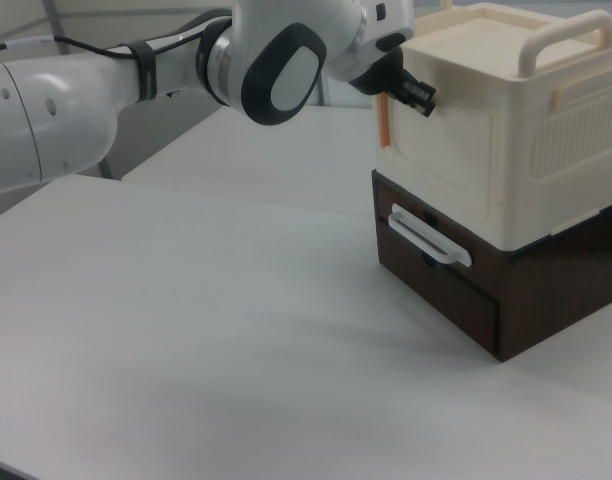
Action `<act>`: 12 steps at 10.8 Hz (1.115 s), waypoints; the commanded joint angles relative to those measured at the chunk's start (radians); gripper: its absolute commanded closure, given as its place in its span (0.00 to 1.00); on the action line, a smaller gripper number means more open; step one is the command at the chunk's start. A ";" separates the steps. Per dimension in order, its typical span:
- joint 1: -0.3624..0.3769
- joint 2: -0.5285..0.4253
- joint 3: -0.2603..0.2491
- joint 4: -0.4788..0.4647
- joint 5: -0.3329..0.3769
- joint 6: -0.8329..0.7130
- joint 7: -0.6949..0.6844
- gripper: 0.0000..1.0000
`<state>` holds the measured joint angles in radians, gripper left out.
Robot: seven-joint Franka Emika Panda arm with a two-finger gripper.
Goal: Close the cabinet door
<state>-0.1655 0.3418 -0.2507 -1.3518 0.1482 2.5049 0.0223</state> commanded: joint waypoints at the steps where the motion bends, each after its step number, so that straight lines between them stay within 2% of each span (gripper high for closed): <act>1: -0.005 -0.007 0.001 -0.017 0.033 0.043 -0.005 1.00; 4: 0.006 -0.033 0.008 -0.059 0.024 -0.006 -0.074 1.00; 7: 0.038 -0.084 0.059 -0.067 -0.028 -0.249 -0.090 1.00; 9: 0.107 -0.116 0.099 -0.075 -0.083 -0.456 -0.084 1.00; 12: 0.236 -0.177 0.117 -0.098 -0.179 -0.700 -0.074 1.00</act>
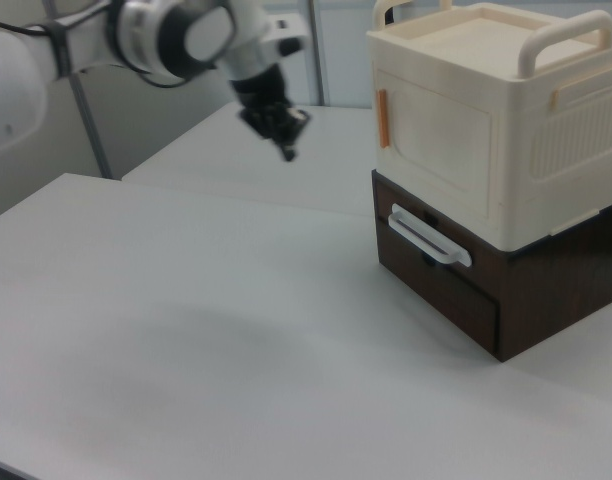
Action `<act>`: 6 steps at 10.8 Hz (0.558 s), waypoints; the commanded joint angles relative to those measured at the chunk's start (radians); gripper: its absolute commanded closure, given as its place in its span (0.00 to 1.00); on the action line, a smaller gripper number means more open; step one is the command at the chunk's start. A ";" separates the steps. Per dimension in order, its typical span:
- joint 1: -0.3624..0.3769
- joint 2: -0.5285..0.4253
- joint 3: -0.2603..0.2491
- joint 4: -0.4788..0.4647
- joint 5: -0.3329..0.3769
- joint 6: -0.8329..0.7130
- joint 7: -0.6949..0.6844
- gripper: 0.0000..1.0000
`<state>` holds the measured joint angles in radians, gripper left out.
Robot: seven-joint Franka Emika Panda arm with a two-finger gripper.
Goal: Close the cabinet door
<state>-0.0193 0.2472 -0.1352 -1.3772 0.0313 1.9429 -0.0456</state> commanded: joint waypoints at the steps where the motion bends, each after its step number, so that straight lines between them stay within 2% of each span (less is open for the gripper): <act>1: 0.131 -0.104 0.002 -0.086 -0.074 -0.189 -0.005 1.00; 3: 0.185 -0.167 0.000 -0.138 -0.076 -0.274 -0.005 1.00; 5: 0.200 -0.198 0.002 -0.140 -0.077 -0.358 -0.005 1.00; 6: 0.200 -0.204 0.000 -0.140 -0.080 -0.384 -0.004 0.93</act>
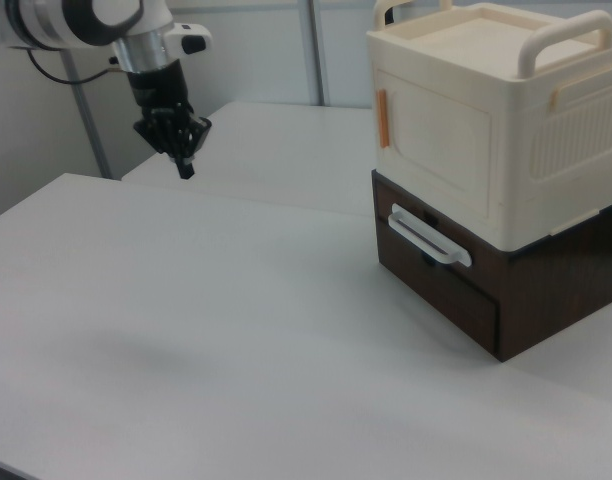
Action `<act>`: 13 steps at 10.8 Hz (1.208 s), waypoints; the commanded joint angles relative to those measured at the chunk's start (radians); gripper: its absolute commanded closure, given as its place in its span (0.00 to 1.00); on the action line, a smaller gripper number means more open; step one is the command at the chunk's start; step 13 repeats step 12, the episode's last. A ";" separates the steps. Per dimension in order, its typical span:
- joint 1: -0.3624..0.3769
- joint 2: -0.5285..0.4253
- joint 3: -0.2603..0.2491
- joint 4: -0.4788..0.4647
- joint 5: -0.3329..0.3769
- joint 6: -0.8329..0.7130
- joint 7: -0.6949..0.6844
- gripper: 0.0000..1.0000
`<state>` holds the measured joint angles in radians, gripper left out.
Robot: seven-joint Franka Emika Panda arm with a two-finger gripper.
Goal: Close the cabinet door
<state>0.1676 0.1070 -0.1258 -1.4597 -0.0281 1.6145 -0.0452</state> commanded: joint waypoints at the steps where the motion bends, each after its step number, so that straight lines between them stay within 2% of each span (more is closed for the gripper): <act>1: 0.012 -0.064 -0.009 -0.057 -0.021 -0.059 -0.001 0.87; 2: 0.007 -0.064 -0.009 -0.059 -0.021 -0.073 0.001 0.75; 3: 0.001 -0.069 -0.012 -0.057 -0.021 -0.082 -0.001 0.57; 5: -0.006 -0.072 -0.020 -0.057 -0.021 -0.081 -0.002 0.08; 6: -0.016 -0.072 -0.020 -0.057 -0.021 -0.078 -0.005 0.00; 9: -0.013 -0.069 -0.020 -0.061 -0.059 -0.059 -0.015 0.00; 13: -0.010 -0.066 -0.020 -0.059 -0.059 -0.068 -0.015 0.00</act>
